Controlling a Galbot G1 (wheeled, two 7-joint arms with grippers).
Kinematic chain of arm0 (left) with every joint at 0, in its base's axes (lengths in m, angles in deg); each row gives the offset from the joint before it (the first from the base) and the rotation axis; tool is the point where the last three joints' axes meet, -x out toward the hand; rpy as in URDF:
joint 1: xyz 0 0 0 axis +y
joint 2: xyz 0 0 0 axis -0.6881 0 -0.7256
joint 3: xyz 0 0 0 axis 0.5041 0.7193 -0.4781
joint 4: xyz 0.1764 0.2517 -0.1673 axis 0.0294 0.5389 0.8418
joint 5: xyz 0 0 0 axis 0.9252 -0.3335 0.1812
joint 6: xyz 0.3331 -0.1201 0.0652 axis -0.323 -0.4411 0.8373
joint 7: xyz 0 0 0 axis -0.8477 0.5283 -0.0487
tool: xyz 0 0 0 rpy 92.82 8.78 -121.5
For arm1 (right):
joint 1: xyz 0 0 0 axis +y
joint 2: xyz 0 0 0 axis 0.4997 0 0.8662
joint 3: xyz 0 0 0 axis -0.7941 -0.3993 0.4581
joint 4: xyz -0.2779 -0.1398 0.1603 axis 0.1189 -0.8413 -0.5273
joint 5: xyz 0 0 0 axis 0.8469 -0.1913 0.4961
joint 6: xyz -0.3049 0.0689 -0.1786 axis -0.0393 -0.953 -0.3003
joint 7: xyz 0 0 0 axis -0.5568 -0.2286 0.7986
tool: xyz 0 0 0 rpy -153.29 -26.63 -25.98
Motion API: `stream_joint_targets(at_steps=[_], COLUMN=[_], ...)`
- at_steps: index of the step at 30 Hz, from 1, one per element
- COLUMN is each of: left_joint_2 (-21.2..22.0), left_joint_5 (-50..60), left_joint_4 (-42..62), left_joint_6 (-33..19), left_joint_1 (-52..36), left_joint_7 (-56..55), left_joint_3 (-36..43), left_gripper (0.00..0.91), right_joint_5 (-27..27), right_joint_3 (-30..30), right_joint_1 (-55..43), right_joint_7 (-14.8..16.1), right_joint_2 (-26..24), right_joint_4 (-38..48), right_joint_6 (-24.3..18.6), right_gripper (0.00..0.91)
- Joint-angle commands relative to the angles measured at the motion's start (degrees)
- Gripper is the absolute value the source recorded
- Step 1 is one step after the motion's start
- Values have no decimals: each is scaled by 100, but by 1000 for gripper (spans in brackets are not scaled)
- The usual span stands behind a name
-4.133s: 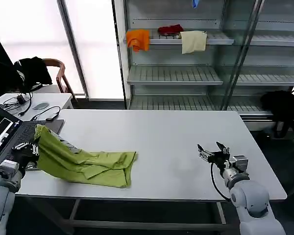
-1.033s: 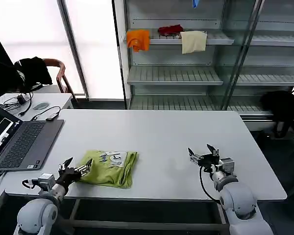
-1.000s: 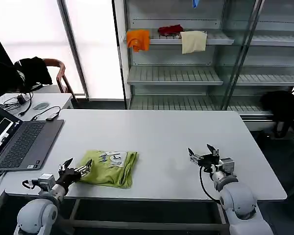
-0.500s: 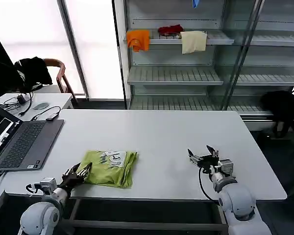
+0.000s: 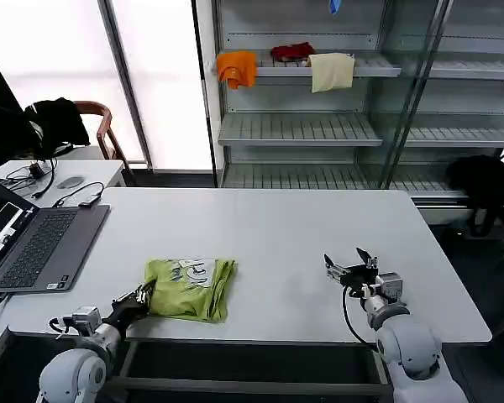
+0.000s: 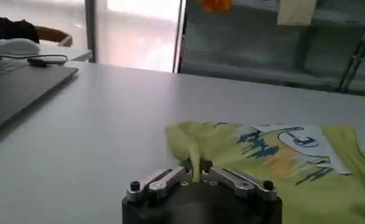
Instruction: Fold and organize the clothes.
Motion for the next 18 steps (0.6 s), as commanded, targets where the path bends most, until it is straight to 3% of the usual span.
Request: stream_joint_targets(at_steps=[1,7,11,18], left_joint_2=[-46,-919,-1722,-2484], left_joint_5=[790,2722,2822,2907], left_joint_4=[-74,179,292,-154], left_joint_6=[-404,-1108,-1126,-845], left_joint_1=[27,-245,-390,-499], left_joint_7=[54,395,496,686], left_joint_3=[-211,-1159,-1675,-1822], left_gripper=[0,0,0,0], right_joint_5=[-4,-34,-62,-69], right_joint_3=[8,56,46,-16], right_joint_1=[1,-8,-19,-116], right_joint_7=[-5,-2,-15,-18], right_joint_2=[-14,-65,-52,12], right_joint_4=[-18,35,108,170], right_joint_6=[4,-26,-45,-44], right_gripper=[907,907,907,907])
